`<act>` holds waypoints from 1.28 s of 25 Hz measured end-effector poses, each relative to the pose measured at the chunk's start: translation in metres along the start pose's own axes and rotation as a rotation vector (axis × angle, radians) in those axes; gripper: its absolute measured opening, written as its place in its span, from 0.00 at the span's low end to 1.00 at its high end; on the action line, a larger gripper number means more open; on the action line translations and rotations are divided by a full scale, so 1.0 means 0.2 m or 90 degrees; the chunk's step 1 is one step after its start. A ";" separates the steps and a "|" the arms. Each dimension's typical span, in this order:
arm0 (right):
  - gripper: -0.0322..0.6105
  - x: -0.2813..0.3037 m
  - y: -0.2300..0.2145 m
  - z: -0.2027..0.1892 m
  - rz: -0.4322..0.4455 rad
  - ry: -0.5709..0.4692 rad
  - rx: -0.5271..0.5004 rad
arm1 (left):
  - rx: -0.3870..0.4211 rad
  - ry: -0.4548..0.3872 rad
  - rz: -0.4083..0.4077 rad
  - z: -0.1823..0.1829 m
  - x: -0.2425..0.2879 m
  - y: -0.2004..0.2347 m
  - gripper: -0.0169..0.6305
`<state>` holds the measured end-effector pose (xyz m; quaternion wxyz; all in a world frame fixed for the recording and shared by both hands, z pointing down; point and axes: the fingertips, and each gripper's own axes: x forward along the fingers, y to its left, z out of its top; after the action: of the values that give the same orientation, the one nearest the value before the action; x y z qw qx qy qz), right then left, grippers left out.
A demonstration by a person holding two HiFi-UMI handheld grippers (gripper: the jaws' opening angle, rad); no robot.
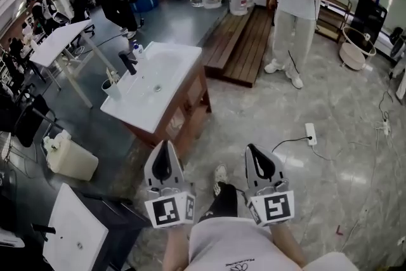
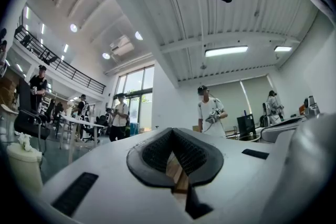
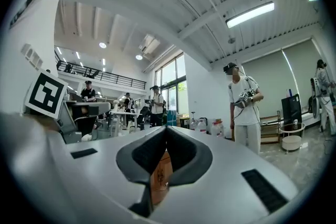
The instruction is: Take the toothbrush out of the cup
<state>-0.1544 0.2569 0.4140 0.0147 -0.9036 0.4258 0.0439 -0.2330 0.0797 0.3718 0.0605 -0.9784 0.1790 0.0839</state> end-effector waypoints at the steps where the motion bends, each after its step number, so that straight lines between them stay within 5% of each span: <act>1: 0.07 0.01 -0.02 0.00 -0.002 0.001 0.001 | 0.002 0.000 -0.001 0.00 0.02 -0.01 0.05; 18: 0.07 0.55 -0.34 0.08 -0.014 -0.069 -0.037 | 0.024 -0.030 -0.034 -0.03 0.69 -0.07 0.05; 23: 0.07 0.86 -0.47 0.09 -0.018 -0.076 -0.039 | 0.067 -0.047 -0.040 -0.03 0.99 -0.06 0.05; 32: 0.07 1.65 -0.65 0.10 0.014 -0.067 -0.045 | 0.036 -0.063 -0.023 -0.06 1.70 0.15 0.05</act>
<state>0.1534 0.0863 0.3623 0.0049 -0.8955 0.4322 0.1062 0.0714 -0.0652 0.3169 0.0982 -0.9741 0.1601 0.1260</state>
